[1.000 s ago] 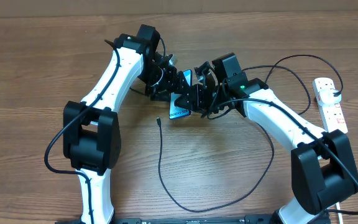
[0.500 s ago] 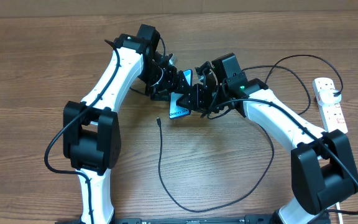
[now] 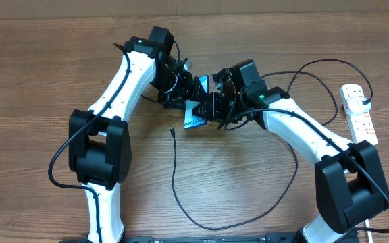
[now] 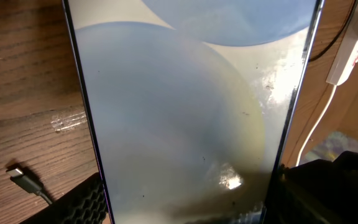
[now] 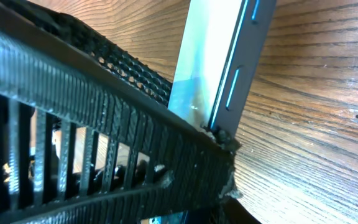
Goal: Plug charger to phone and switch on socket
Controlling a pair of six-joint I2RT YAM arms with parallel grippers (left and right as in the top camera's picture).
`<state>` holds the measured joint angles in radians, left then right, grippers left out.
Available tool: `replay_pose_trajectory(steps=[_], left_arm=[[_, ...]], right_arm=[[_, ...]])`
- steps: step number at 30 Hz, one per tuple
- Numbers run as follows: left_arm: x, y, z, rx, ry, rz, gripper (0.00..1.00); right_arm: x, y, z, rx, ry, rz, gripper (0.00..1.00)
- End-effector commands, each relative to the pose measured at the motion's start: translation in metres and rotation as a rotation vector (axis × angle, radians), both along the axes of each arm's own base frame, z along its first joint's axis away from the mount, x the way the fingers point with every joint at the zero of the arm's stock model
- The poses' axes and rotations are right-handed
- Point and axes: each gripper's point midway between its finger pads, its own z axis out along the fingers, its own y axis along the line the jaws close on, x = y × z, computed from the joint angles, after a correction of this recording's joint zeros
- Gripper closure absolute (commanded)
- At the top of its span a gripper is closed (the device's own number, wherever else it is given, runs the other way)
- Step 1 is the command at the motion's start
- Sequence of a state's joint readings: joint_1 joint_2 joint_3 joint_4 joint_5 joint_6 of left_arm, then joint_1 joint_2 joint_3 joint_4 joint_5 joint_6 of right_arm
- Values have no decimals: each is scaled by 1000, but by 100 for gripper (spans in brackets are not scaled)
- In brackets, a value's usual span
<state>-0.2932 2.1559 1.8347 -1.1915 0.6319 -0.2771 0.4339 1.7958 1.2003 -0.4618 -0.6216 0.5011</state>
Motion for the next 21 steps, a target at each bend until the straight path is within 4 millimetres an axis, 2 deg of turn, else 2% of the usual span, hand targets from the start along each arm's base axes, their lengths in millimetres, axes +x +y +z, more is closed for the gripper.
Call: replay_pose_trajectory(steps=[1, 3, 5, 7, 12, 17, 21], left_arm=[[-6, -9, 18, -57, -25, -34, 35], [-6, -9, 18, -57, -25, -34, 35], [-5, -9, 18, -57, -26, -33, 34], [-6, -9, 18, -57, -26, -34, 34], [-5, -8, 18, -52, -27, -33, 30], [-3, -3, 13, -14, -38, -31, 16], [-1, 5, 12, 5, -38, -19, 9]], right_arm=[[3, 3, -3, -25, -31, -8, 72], [1, 5, -3, -24, -29, -5, 78], [-1, 10, -2, -18, -24, -4, 90], [0, 12, -1, -14, -33, -2, 96], [1, 12, 0, -10, -39, -2, 96], [3, 10, 0, -11, -40, -10, 96], [7, 3, -1, -14, -32, -27, 96]])
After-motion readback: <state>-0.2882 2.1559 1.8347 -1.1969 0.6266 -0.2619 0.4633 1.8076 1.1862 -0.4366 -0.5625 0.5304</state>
